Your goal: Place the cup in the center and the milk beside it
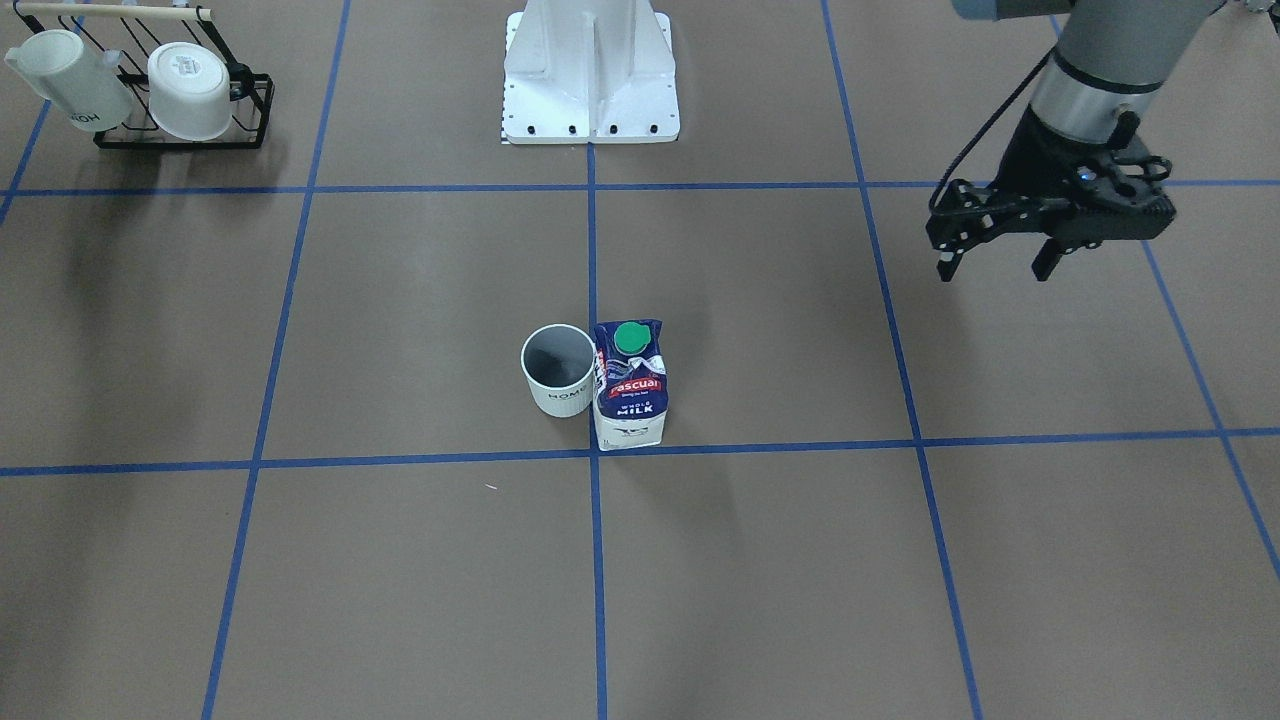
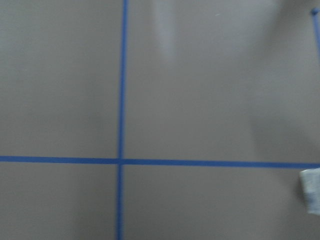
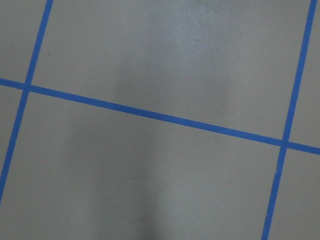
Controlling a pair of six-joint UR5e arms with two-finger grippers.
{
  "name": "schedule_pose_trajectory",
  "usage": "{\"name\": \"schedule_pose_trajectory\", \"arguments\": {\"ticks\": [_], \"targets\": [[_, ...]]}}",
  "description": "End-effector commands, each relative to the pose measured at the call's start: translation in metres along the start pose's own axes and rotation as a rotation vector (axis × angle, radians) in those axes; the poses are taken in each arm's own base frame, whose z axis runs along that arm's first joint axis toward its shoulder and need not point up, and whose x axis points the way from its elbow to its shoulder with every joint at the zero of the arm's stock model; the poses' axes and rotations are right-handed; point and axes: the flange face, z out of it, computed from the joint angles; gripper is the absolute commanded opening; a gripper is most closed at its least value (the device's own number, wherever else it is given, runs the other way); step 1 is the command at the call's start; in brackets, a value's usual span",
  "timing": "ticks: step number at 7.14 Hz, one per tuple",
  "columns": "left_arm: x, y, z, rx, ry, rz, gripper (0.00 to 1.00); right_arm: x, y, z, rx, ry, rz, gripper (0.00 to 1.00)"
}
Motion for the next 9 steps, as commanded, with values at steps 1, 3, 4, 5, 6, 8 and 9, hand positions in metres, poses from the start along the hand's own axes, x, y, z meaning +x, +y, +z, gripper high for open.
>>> {"name": "schedule_pose_trajectory", "arguments": {"ticks": [1, 3, 4, 5, 6, 8, 9], "targets": [[-0.147, 0.045, 0.0, -0.096, -0.002, 0.203, 0.98, 0.05, 0.036, -0.015, 0.02, 0.004, 0.075, 1.0], [-0.223, 0.099, 0.03, -0.089, -0.007, 0.187, 0.98, 0.057, 0.05, -0.012, 0.011, 0.005, 0.09, 1.0], [-0.232, 0.107, 0.046, -0.104, 0.062, 0.183, 0.98, 0.055, 0.054, -0.014, 0.015, 0.004, 0.086, 1.0], [-0.232, 0.109, 0.049, -0.12, 0.091, 0.165, 0.98, 0.054, 0.063, -0.016, 0.014, 0.005, 0.086, 1.0], [-0.231, 0.107, 0.049, -0.119, 0.09, 0.121, 0.98, 0.055, 0.065, -0.015, 0.011, 0.01, 0.089, 1.0], [-0.228, 0.107, 0.046, -0.114, 0.091, 0.11, 0.98, 0.054, 0.07, -0.016, 0.01, 0.009, 0.087, 1.0], [-0.227, 0.104, 0.046, -0.111, 0.089, 0.112, 0.98, 0.056, 0.07, -0.016, 0.007, 0.018, 0.092, 1.0]]}}
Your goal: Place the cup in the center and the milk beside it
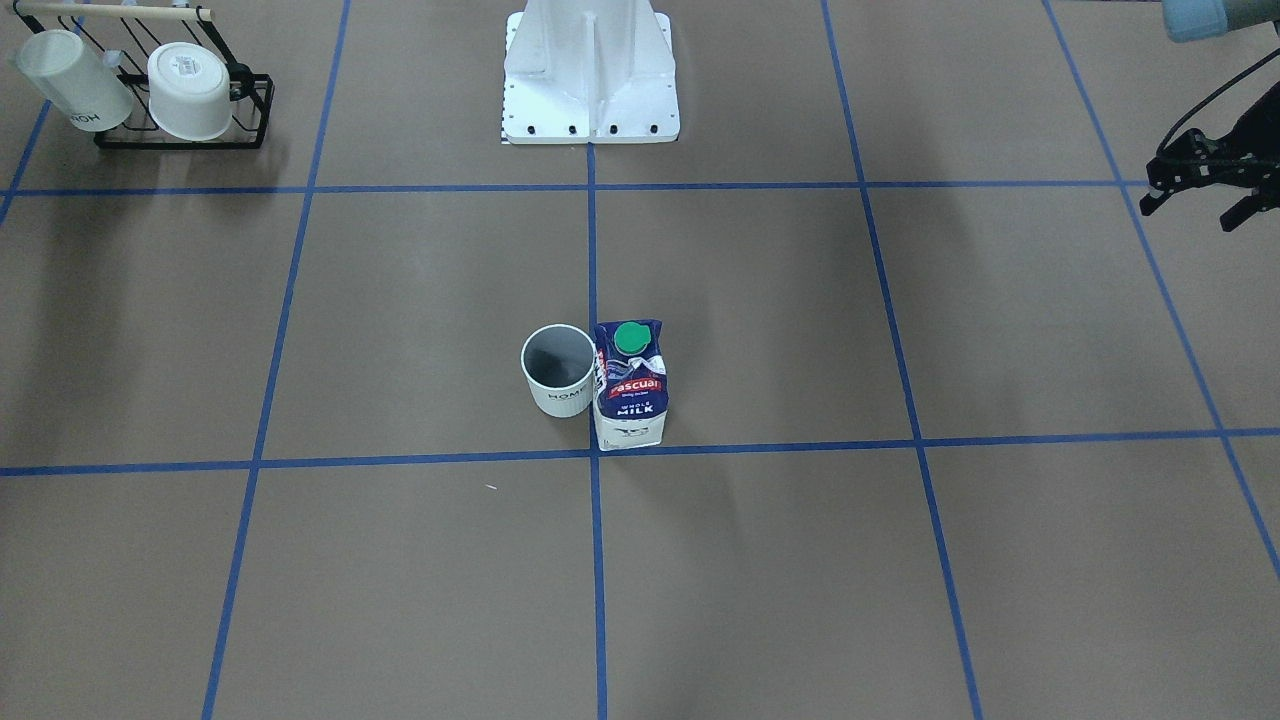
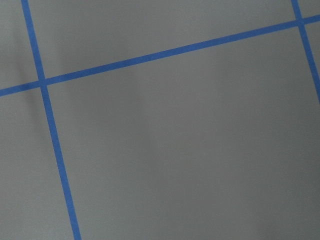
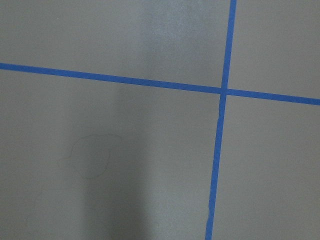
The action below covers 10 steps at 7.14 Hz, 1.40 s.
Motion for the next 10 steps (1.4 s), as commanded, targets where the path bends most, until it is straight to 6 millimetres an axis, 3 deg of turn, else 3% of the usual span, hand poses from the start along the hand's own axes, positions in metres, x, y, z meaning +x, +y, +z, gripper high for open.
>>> {"name": "schedule_pose_trajectory", "arguments": {"ticks": [1, 4, 10], "targets": [[0.001, -0.003, 0.0, 0.005, 0.001, -0.002, 0.98, 0.001, 0.002, 0.0, -0.002, 0.008, 0.003, 1.0], [-0.005, -0.005, 0.006, -0.005, -0.006, -0.011, 0.98, 0.001, 0.0, 0.005, -0.011, 0.012, 0.0, 1.0], [-0.003, -0.01, 0.006, 0.014, -0.001, 0.007, 0.98, -0.013, -0.007, -0.008, 0.02, 0.0, -0.029, 1.0]]}}
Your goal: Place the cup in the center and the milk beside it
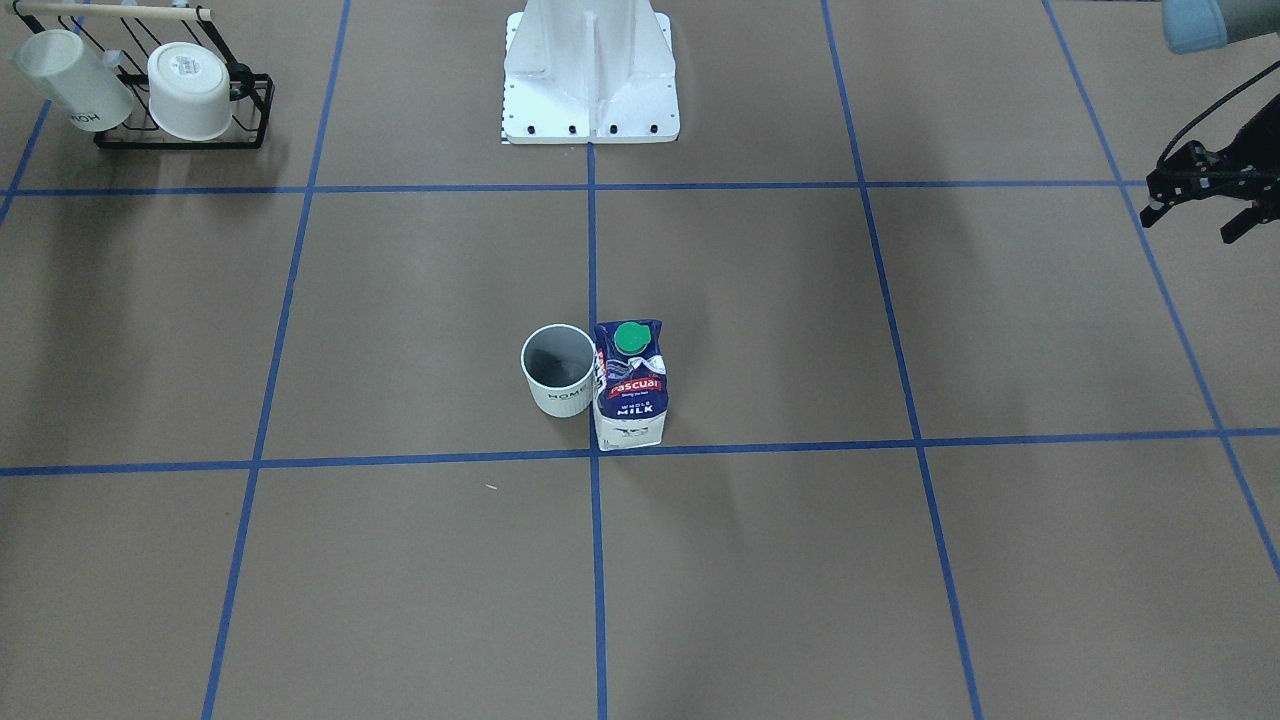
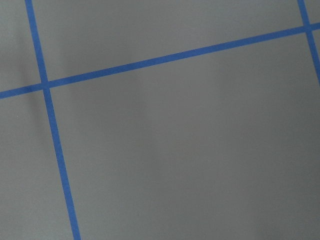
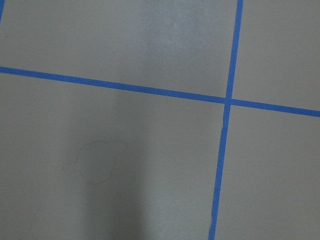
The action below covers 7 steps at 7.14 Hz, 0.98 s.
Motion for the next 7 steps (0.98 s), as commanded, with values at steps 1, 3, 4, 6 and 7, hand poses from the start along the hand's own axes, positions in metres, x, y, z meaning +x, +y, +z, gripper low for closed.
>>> {"name": "schedule_pose_trajectory", "arguments": {"ticks": [1, 3, 4, 6, 7], "targets": [[-0.0073, 0.0013, 0.0081, -0.014, -0.002, -0.007, 0.98, -0.0016, -0.0003, -0.0008, 0.002, -0.004, -0.003, 1.0], [-0.009, 0.0015, 0.0097, -0.016, -0.004, -0.009, 0.98, -0.001, -0.0003, -0.0007, 0.002, 0.001, -0.002, 1.0], [-0.0084, 0.0012, 0.0081, -0.012, -0.004, -0.008, 0.98, -0.0019, -0.0003, 0.0012, -0.003, 0.0, -0.001, 1.0], [-0.0058, 0.0001, 0.0057, -0.007, -0.002, -0.006, 0.98, -0.0004, -0.0001, 0.0029, -0.006, 0.001, 0.002, 1.0], [-0.0061, -0.0001, 0.0042, -0.004, -0.003, -0.009, 0.98, -0.0008, -0.0001, 0.0029, -0.007, -0.004, 0.009, 1.0]]}}
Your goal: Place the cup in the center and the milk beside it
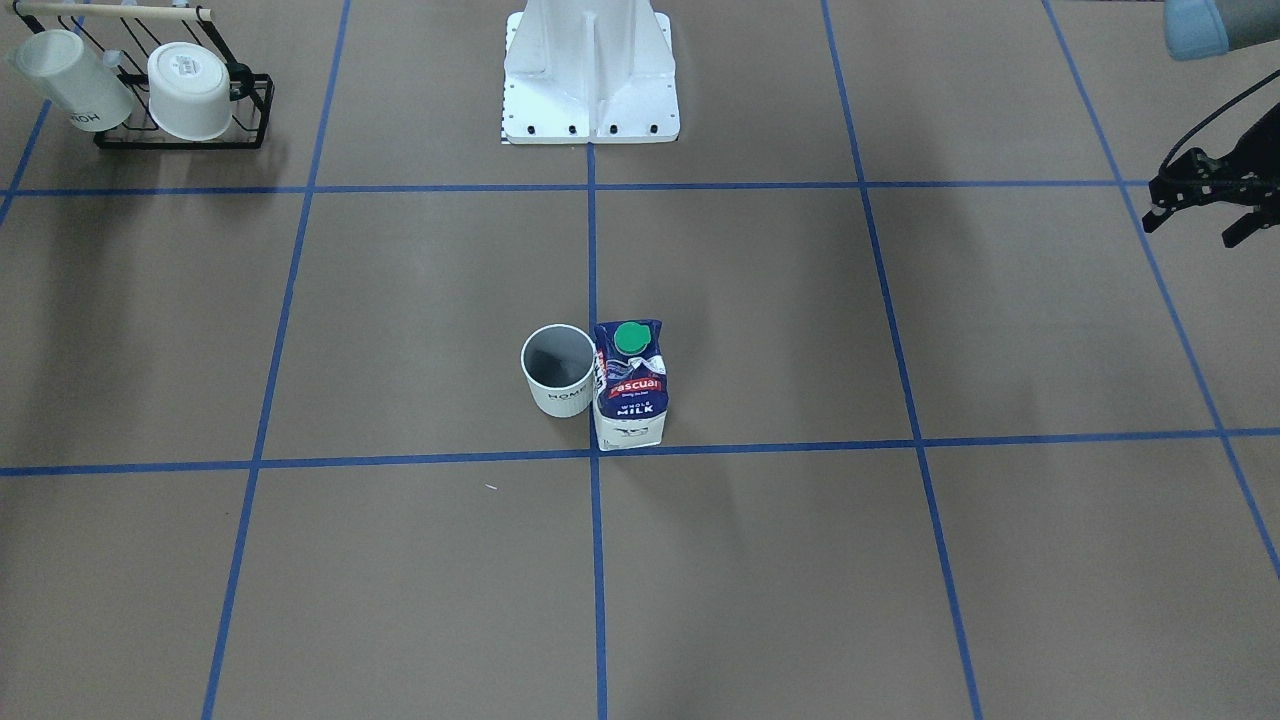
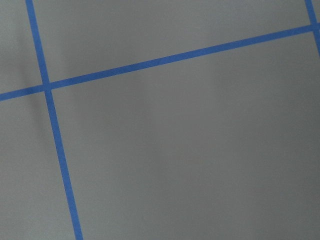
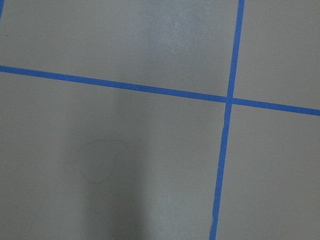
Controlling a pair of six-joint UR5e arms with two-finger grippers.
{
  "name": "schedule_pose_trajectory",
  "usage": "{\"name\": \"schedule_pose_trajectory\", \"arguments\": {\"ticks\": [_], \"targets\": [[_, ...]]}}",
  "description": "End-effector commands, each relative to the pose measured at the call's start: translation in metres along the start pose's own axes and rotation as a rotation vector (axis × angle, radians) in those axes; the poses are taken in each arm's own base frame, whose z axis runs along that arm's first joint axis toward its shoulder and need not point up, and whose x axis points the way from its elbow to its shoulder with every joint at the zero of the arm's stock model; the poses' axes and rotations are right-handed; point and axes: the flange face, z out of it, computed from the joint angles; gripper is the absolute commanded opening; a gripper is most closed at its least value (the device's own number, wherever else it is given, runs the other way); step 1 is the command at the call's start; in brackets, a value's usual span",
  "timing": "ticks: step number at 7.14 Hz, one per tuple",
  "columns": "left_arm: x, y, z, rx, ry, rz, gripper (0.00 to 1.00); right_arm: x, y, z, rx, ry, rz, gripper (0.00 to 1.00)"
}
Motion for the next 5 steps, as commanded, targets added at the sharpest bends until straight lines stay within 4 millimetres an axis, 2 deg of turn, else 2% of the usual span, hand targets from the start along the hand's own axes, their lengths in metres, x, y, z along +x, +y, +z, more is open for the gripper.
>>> {"name": "schedule_pose_trajectory", "arguments": {"ticks": [1, 5], "targets": [[-0.0004, -0.0002, -0.0008, 0.002, 0.0, -0.003, 0.98, 0.0019, 0.0002, 0.002, -0.004, 0.003, 0.003, 1.0], [-0.0062, -0.0054, 0.001, 0.013, -0.042, -0.001, 0.98, 0.0016, 0.0007, 0.0017, -0.003, 0.001, 0.002, 1.0]]}}
